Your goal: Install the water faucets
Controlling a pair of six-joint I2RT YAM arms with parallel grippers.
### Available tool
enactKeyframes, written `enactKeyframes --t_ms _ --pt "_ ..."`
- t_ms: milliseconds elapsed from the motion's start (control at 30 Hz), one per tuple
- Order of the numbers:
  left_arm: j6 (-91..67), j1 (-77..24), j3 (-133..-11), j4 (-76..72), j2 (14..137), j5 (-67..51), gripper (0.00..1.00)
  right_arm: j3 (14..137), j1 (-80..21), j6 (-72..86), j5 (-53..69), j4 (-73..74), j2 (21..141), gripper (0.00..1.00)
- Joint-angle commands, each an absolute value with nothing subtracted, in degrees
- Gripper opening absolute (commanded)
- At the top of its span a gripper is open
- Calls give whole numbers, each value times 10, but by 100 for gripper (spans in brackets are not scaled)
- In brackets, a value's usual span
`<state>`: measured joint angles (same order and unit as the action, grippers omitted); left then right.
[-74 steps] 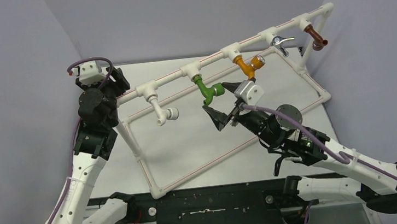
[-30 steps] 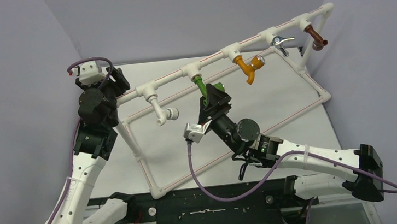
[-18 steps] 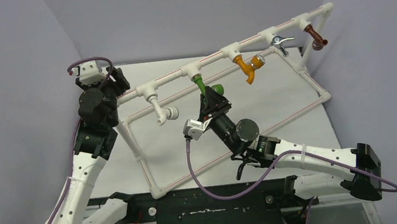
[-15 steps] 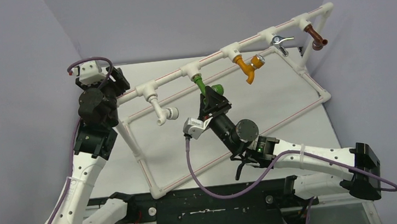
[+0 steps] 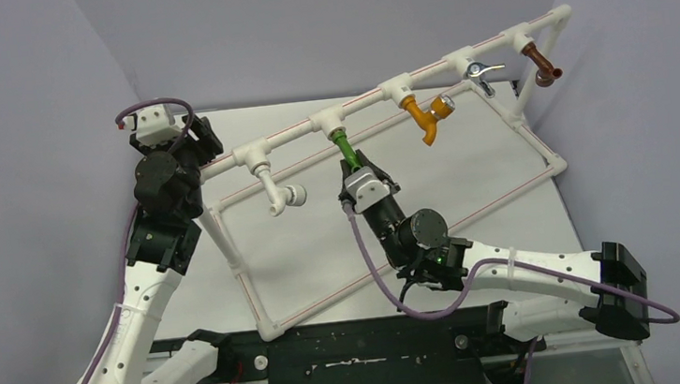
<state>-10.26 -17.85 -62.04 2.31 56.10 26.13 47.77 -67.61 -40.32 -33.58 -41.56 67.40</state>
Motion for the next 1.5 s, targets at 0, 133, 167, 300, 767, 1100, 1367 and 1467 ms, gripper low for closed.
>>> enactKeyframes --t_ms 0,133,167,300,767,1100,1367,1467 --pt "-92 -180 -587 165 573 255 60 513 -678 -181 -415 -460 664 0" --pt "-92 -180 -587 165 572 254 60 527 -677 -37 -443 -424 652 0" --pt "-92 -180 -587 165 573 254 60 530 -676 -9 -446 -415 650 0" --pt "-93 -180 -586 165 572 254 60 523 -672 125 -464 -407 640 0" --pt "-94 -180 -586 164 572 252 60 577 -664 658 -533 -175 645 0" --pt "-94 -181 -585 163 572 250 60 566 -634 868 -470 -149 641 0" --pt "-94 -181 -585 162 574 251 60 577 -622 960 -416 -142 641 0" --pt "-94 -181 -585 163 574 251 60 571 -621 999 -408 -138 633 0"
